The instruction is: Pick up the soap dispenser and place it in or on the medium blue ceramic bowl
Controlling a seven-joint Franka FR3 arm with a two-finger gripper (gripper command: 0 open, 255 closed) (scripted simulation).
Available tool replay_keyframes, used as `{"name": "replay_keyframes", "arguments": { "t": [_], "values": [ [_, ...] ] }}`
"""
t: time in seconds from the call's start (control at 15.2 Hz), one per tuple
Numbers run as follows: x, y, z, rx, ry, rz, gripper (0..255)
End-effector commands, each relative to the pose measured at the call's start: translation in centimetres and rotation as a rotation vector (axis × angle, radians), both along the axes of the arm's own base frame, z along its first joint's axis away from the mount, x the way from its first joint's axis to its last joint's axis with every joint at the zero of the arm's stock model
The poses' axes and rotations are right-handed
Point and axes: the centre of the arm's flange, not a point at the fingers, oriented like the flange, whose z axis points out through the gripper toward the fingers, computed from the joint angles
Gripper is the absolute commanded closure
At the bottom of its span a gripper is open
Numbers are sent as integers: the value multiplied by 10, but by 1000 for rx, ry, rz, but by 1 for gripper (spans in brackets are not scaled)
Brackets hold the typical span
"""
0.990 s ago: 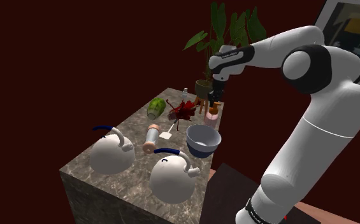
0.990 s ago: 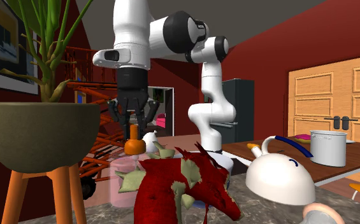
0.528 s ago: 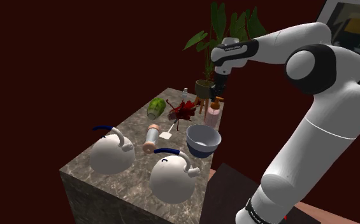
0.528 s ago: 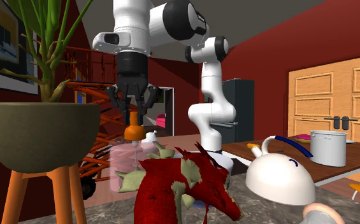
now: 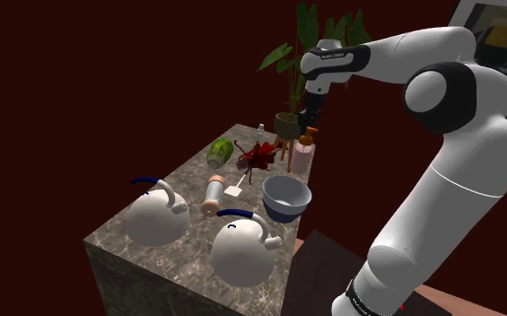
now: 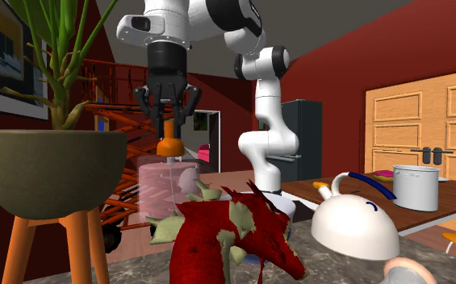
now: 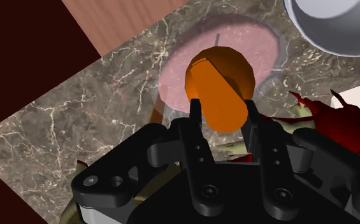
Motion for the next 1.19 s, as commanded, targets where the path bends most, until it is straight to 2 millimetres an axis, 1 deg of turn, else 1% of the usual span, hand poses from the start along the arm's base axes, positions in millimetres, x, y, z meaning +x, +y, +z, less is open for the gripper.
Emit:
{"name": "replay_keyframes", "arguments": {
  "t": [0.0,0.73,0.79,1.12],
  "values": [
    [0,1,10,0,0,0,255],
    [0,1,68,0,0,0,255],
    [0,1,71,0,0,0,255],
    [-18,60,94,0,0,0,255]
  ]
}}
